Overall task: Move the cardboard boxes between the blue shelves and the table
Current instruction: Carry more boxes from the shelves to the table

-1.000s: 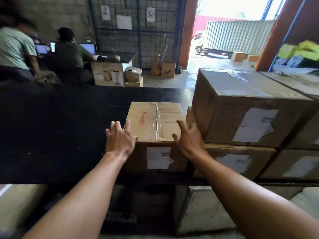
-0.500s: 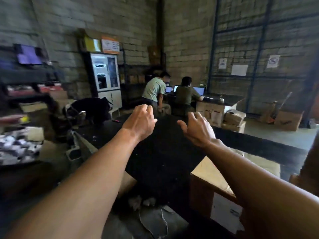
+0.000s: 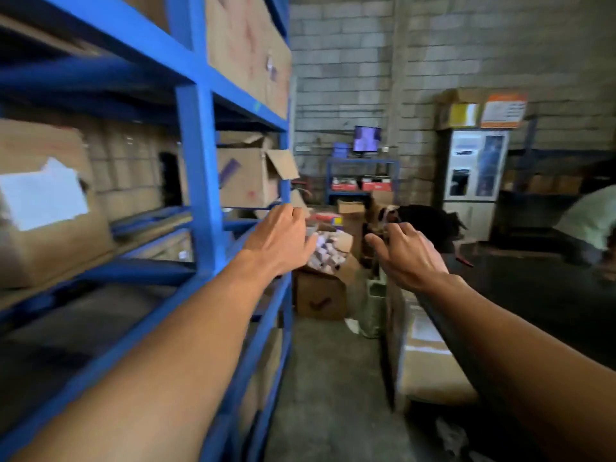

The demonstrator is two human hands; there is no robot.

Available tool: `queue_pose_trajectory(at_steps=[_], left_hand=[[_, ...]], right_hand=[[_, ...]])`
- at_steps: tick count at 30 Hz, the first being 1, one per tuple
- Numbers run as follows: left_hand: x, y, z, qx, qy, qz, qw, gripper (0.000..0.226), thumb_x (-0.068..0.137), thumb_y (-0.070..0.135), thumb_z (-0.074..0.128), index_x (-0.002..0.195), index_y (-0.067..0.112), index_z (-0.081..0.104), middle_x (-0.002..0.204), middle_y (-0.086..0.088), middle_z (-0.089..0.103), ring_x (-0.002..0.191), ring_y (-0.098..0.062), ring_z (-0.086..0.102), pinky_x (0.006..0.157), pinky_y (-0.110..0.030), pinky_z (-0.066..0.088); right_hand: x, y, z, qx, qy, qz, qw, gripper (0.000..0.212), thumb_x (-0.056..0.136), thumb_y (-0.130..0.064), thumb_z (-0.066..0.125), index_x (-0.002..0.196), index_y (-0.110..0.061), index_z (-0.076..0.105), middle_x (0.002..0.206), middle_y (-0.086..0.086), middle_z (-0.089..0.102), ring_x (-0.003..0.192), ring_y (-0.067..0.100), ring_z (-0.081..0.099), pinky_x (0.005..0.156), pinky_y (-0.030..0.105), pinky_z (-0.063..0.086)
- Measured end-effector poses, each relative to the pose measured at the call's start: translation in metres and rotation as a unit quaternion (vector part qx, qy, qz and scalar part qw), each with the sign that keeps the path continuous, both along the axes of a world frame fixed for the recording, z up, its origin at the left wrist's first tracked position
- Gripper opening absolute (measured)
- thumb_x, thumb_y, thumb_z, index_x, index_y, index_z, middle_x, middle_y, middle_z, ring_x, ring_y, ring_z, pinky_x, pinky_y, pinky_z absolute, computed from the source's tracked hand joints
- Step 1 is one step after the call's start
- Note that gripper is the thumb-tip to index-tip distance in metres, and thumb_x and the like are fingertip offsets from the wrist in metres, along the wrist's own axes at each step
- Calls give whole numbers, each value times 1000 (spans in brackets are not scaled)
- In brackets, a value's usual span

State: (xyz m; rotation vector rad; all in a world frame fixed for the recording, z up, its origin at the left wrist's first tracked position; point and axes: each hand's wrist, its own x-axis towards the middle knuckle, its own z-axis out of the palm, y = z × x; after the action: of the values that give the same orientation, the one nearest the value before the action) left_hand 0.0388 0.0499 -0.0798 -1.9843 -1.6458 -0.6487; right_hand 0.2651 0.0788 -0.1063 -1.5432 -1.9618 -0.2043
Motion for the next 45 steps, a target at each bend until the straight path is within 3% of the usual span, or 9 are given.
queue_pose_trajectory(at_steps=[8, 18, 29, 38, 45], left_hand=[[-188, -103, 34, 33, 0, 202, 979, 54, 88, 48, 51, 115, 2, 54, 113, -18, 56, 109, -33, 53, 92, -39, 41], [-350, -170, 50, 50, -30, 365, 929, 65, 88, 50, 55, 133, 5, 45, 129, -14, 49, 119, -27, 46, 100, -36, 39], [-378, -123, 86, 92, 24, 377, 921, 71, 91, 49, 55, 139, 0, 36, 134, -16, 44, 124, -26, 43, 103, -35, 38], [-373, -37, 94, 137, 48, 450, 881, 70, 92, 42, 57, 144, 4, 27, 138, -13, 39, 126, -23, 39, 109, -33, 33], [-384, 13, 95, 95, 66, 545, 830, 102, 79, 37, 75, 150, 3, 11, 144, -18, 25, 133, -30, 29, 113, -37, 26]], right_hand=[[-217, -22, 31, 43, -13, 202, 978, 56, 99, -52, 37, 124, -5, 53, 122, 23, 55, 115, 42, 52, 92, 43, 39], [-420, -36, 61, 45, -17, 328, 944, 63, 98, -60, 29, 136, -11, 43, 133, 17, 48, 121, 35, 48, 97, 43, 42], [-488, 20, 89, 59, 12, 364, 929, 57, 100, -53, 34, 137, -10, 41, 135, 16, 48, 118, 35, 51, 97, 43, 43], [-520, 102, 110, 79, 4, 444, 892, 55, 100, -49, 40, 142, -13, 36, 141, 14, 43, 125, 34, 47, 102, 42, 41], [-544, 158, 117, 64, -10, 514, 855, 59, 95, -52, 50, 140, -16, 36, 142, 12, 41, 127, 35, 45, 104, 46, 40]])
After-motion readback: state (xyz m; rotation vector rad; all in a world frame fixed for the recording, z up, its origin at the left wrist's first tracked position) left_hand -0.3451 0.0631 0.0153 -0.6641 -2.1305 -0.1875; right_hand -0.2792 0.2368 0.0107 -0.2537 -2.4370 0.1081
